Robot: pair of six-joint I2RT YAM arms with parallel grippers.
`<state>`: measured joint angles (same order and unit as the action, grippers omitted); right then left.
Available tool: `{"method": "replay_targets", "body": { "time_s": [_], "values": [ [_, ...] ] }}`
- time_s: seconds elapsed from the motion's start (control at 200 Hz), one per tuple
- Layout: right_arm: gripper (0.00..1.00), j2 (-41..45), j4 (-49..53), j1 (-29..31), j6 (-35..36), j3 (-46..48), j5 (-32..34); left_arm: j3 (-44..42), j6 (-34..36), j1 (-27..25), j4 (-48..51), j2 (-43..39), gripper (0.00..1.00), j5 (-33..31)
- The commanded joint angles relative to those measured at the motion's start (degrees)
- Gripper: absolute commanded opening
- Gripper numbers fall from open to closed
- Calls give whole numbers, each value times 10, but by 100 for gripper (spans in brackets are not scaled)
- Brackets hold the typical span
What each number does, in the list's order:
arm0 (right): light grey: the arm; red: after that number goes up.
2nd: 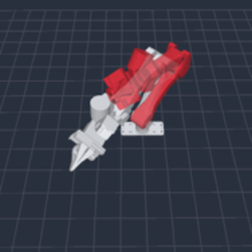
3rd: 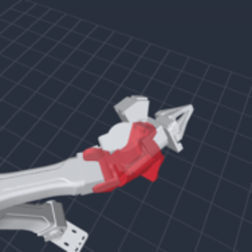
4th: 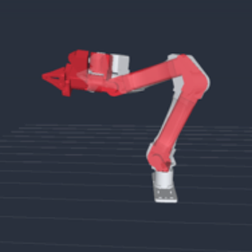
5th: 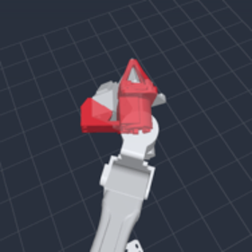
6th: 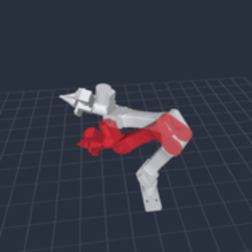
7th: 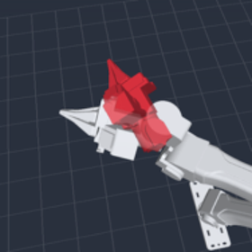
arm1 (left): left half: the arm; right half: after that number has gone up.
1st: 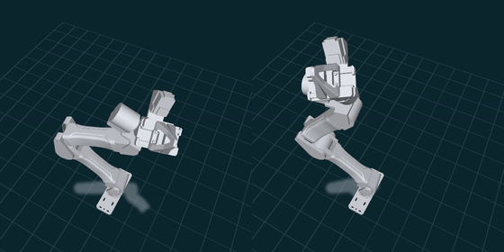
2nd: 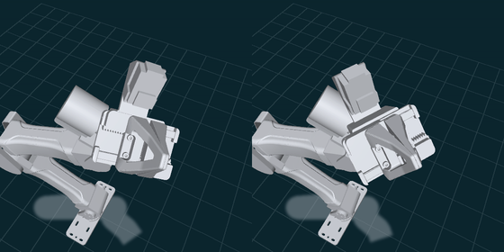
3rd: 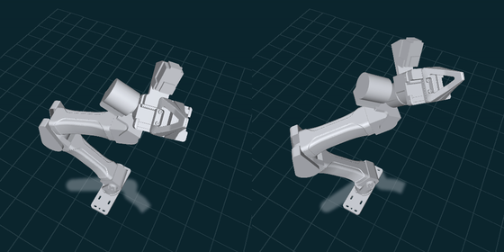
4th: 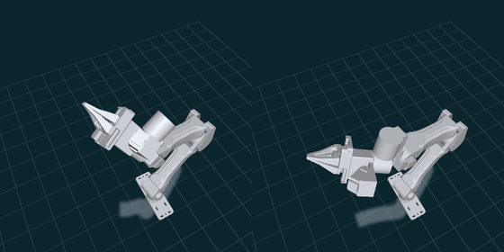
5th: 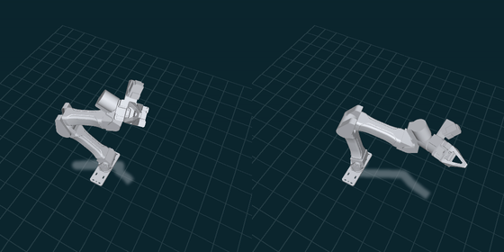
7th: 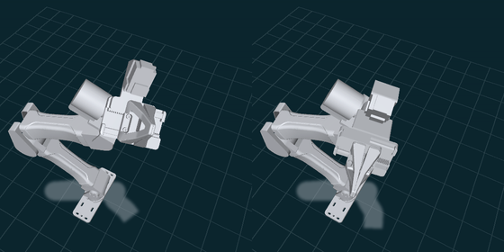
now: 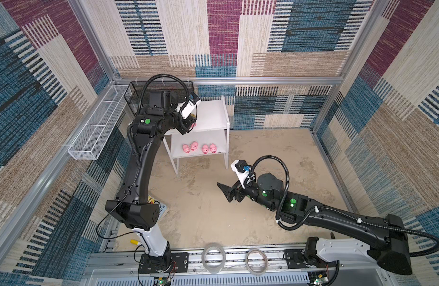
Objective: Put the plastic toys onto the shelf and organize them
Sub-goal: 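Raise the blonde figurine above the shelf's top level with the left gripper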
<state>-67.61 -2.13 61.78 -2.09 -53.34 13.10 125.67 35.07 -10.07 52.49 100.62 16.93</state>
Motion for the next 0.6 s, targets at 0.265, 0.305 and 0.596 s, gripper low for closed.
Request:
{"method": "replay_targets", "body": {
  "time_s": [0.265, 0.305, 0.596],
  "values": [
    [100, -13, -23, -3, -6, 0, 0, -11, 11, 14, -20, 4, 21, 2],
    [100, -14, -24, -3, -8, 0, 0, -9, 11, 15, -22, 4, 23, 3],
    [100, -19, -24, -4, -11, -1, -3, 1, 4, 27, -25, 11, 31, 21]
  ]
}}
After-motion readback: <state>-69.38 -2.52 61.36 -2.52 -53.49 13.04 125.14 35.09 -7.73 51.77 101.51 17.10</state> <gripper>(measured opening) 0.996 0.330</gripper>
